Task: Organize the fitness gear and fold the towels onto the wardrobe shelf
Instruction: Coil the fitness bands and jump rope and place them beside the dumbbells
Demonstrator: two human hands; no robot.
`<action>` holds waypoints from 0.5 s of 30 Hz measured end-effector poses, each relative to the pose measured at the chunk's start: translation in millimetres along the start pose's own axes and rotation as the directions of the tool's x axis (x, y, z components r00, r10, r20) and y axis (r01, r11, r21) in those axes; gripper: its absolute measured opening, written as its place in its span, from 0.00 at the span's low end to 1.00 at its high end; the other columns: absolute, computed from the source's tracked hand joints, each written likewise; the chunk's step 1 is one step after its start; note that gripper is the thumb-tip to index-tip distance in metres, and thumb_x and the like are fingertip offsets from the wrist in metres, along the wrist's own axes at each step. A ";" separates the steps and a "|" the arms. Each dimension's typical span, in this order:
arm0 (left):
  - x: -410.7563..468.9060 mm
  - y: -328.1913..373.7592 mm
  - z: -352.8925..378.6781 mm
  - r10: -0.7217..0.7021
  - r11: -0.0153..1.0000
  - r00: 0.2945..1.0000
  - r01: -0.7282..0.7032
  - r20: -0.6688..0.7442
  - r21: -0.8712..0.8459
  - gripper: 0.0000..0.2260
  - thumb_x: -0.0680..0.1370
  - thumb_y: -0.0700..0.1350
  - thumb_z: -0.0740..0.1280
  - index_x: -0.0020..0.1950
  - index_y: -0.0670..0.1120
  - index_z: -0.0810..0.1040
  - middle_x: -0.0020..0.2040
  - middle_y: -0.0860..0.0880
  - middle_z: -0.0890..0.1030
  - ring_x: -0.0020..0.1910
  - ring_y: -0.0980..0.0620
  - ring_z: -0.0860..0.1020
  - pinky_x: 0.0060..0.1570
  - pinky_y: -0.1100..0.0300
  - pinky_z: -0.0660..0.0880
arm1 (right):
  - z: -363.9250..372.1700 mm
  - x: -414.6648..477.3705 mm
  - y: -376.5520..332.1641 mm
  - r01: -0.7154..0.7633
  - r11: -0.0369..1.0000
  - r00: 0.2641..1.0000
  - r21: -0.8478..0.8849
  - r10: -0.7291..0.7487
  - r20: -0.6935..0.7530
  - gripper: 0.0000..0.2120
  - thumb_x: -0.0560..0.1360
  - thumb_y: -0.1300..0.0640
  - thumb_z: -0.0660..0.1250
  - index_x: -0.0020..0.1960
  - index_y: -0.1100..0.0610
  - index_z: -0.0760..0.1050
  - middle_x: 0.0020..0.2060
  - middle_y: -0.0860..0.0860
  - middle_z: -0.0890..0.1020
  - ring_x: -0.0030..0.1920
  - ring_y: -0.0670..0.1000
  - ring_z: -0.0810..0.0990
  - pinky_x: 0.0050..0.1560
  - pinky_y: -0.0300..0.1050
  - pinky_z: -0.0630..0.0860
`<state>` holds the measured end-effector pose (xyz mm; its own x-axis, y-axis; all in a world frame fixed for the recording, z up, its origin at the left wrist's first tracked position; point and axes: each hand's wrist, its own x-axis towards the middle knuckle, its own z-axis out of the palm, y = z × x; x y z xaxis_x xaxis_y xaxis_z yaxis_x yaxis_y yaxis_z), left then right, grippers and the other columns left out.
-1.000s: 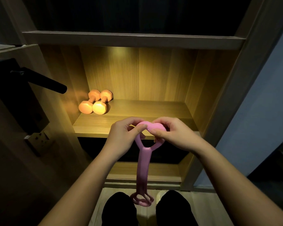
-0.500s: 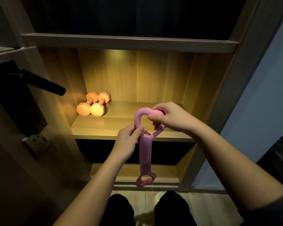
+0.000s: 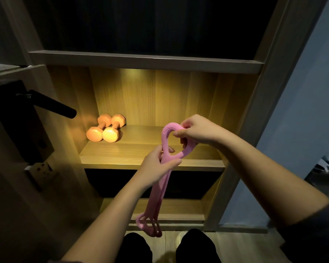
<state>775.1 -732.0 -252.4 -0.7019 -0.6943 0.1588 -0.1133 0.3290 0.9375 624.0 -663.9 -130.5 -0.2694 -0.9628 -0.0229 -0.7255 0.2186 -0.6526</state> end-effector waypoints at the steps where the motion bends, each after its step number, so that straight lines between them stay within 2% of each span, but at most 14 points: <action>1: 0.9 -4.1 4.7 0.016 0.998 0.999 -0.014 -0.036 0.063 0.15 0.72 0.56 0.73 0.55 0.53 0.76 0.46 0.53 0.82 0.45 0.56 0.81 0.47 0.56 0.80 | -1.4 1.7 -1.1 -0.015 1.000 0.999 -0.011 0.014 -0.030 0.13 0.78 0.52 0.68 0.49 0.63 0.80 0.35 0.52 0.83 0.35 0.49 0.83 0.35 0.37 0.79; 4: 4.1 -9.2 10.5 0.088 0.975 0.988 -0.059 -0.126 0.215 0.11 0.76 0.54 0.70 0.55 0.53 0.74 0.45 0.55 0.79 0.42 0.56 0.79 0.45 0.54 0.80 | -6.6 5.4 -1.7 -0.061 0.998 0.995 0.000 0.061 -0.081 0.12 0.78 0.52 0.68 0.47 0.62 0.80 0.36 0.52 0.83 0.35 0.49 0.84 0.32 0.36 0.78; 7: 5.8 -10.4 11.5 0.152 0.916 0.986 -0.112 -0.075 0.386 0.10 0.78 0.53 0.65 0.58 0.53 0.71 0.44 0.56 0.77 0.40 0.58 0.77 0.39 0.58 0.77 | -8.0 5.3 4.0 -0.111 0.993 0.987 0.044 0.115 -0.109 0.10 0.78 0.53 0.69 0.45 0.60 0.79 0.33 0.51 0.82 0.31 0.46 0.82 0.28 0.34 0.75; 9: 8.2 -12.1 10.8 0.163 0.880 0.986 -0.129 -0.037 0.456 0.08 0.80 0.53 0.62 0.58 0.53 0.70 0.43 0.55 0.77 0.39 0.56 0.76 0.39 0.57 0.76 | -7.3 4.7 8.8 -0.131 0.989 0.984 0.069 0.138 -0.113 0.09 0.78 0.54 0.69 0.45 0.60 0.79 0.33 0.51 0.83 0.30 0.46 0.82 0.28 0.34 0.75; 11: 11.3 -13.1 9.6 0.173 0.867 0.984 -0.138 -0.031 0.478 0.08 0.80 0.53 0.62 0.57 0.53 0.70 0.43 0.55 0.77 0.39 0.55 0.77 0.40 0.55 0.77 | -7.6 4.1 12.5 -0.143 0.984 0.980 0.107 0.156 -0.124 0.08 0.78 0.54 0.68 0.45 0.60 0.79 0.33 0.51 0.83 0.29 0.45 0.82 0.28 0.34 0.75; 15: 15.1 -21.3 8.2 0.144 0.886 0.986 -0.088 -0.089 0.455 0.13 0.76 0.48 0.68 0.58 0.54 0.70 0.42 0.56 0.76 0.37 0.58 0.77 0.36 0.59 0.78 | -13.6 5.3 15.7 -0.137 0.979 0.969 0.149 0.163 -0.186 0.08 0.78 0.54 0.69 0.44 0.58 0.79 0.33 0.51 0.82 0.29 0.45 0.82 0.28 0.34 0.75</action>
<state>761.1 -744.3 -272.6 -0.6458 -0.6937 0.3189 -0.3585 0.6442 0.6756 602.6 -663.5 -130.6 -0.4971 -0.8676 0.0117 -0.5794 0.3219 -0.7487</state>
